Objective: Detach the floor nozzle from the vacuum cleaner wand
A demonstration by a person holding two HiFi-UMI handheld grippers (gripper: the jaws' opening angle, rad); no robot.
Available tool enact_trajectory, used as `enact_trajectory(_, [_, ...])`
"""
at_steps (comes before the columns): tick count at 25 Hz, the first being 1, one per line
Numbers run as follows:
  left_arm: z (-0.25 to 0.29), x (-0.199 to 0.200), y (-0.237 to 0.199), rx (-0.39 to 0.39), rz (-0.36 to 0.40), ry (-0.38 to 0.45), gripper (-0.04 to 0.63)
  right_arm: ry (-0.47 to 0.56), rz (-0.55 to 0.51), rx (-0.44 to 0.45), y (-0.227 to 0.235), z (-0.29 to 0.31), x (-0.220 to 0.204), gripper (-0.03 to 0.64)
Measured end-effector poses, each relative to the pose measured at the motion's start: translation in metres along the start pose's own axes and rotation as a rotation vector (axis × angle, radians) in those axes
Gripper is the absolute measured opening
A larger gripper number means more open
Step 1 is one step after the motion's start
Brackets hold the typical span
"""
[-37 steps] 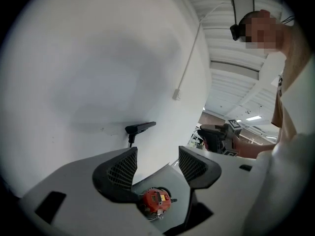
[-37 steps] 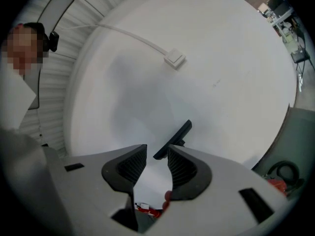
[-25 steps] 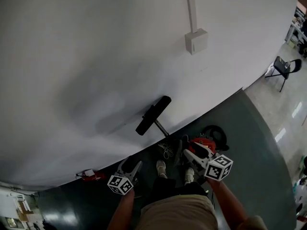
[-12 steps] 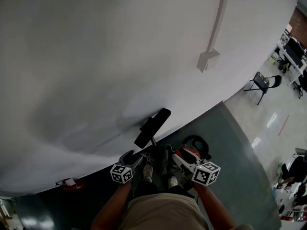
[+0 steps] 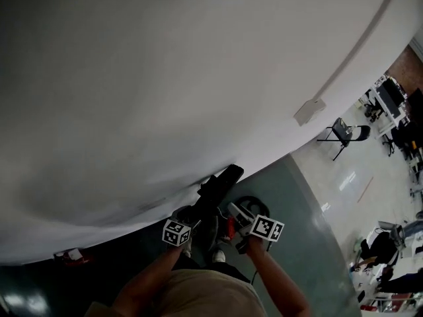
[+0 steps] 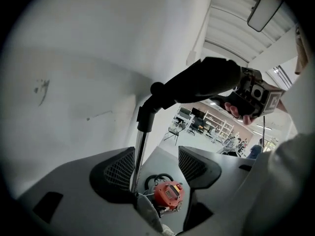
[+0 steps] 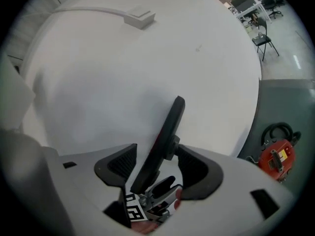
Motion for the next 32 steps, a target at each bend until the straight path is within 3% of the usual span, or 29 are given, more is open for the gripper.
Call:
enact_trajectory(2, [0.010,-0.002,-0.008,-0.014,0.007,-0.020,0.272,-0.034,0.029,0.007,0.002,0.020,0.004,0.296])
enact_trajectory(5, [0.022,-0.002,-0.020,-0.032,0.017,-0.047,0.272,-0.068,0.091,0.003,0.005,0.047,0.013,0.331])
enact_trajectory(10, [0.044,0.000,-0.030,-0.061,0.063,-0.107,0.272,-0.134,0.217,-0.026,0.016,0.081,0.025,0.331])
enact_trajectory(15, [0.058,-0.001,-0.038,-0.087,0.085,-0.143,0.272,-0.195,0.281,-0.114,0.023,0.102,0.019,0.328])
enact_trajectory(17, [0.060,0.004,-0.039,-0.099,0.098,-0.151,0.272,-0.181,0.332,-0.096,0.023,0.103,0.018,0.256])
enact_trajectory(25, [0.064,0.011,-0.027,-0.162,0.185,-0.205,0.272,-0.199,0.343,-0.047,0.016,0.063,0.005,0.241])
enact_trajectory(29, [0.063,0.022,-0.010,-0.257,0.270,-0.218,0.272,-0.225,0.327,-0.021,0.009,0.025,-0.006,0.237])
enact_trajectory(32, [0.074,0.018,0.018,-0.343,0.376,-0.266,0.273,-0.249,0.334,-0.002,0.016,-0.015,-0.013,0.233])
Point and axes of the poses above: the fingertips, and each gripper's own axes: z forward along the fingers, y to its right, x out of its top, the point moved 8 cm from there along -z, backward along the fingers, and after that the axes turned 9 degrees about -y, right-handed, at the moved point
